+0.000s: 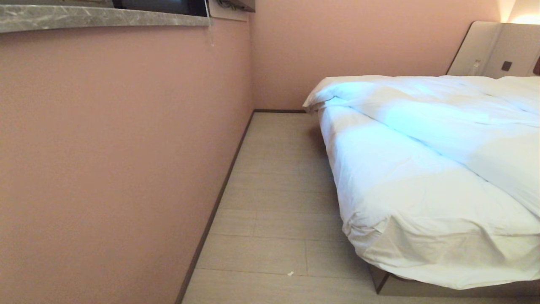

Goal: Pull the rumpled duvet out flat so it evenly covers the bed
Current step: Hold the folded corner of the quilt

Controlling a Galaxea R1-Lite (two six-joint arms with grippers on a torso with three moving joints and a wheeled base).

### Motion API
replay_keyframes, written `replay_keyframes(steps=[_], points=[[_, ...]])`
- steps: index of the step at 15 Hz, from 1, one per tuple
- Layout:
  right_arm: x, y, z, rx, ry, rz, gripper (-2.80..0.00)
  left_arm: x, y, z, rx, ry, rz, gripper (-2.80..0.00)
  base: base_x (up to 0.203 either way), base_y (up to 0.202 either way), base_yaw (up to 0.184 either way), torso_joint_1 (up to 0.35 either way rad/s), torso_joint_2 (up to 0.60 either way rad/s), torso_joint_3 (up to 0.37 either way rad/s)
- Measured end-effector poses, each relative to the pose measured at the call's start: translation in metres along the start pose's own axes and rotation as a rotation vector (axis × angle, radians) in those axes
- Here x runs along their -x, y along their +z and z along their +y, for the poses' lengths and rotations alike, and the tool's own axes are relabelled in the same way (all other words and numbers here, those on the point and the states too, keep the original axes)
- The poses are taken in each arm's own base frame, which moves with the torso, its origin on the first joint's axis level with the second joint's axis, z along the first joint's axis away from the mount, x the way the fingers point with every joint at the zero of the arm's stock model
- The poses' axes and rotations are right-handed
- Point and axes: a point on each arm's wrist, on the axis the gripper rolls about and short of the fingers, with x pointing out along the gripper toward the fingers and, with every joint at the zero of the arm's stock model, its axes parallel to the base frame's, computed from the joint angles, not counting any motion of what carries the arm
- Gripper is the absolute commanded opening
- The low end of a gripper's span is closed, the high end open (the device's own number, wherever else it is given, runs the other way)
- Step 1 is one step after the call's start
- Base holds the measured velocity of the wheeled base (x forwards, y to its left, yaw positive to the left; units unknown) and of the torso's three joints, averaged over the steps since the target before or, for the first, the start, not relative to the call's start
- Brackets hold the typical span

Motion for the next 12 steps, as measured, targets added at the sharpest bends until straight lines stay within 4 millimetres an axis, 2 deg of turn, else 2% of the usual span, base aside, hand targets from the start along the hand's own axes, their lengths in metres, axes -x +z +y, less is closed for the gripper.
replay_keyframes(steps=[10, 12], points=[[0.0000, 0.0000, 0.0000, 0.000, 0.000, 0.000, -2.80, 0.0000, 0.0000, 0.0000, 0.000, 0.002, 0.000, -2.80, 0.000, 0.000, 0.000, 0.000, 0.00, 0.000], [0.0000, 0.0001, 0.0000, 0.001, 0.000, -0.001, -2.80, 0.0000, 0.0000, 0.0001, 0.000, 0.001, 0.000, -2.80, 0.004, -0.096, 0.006, 0.004, 0.00, 0.001]])
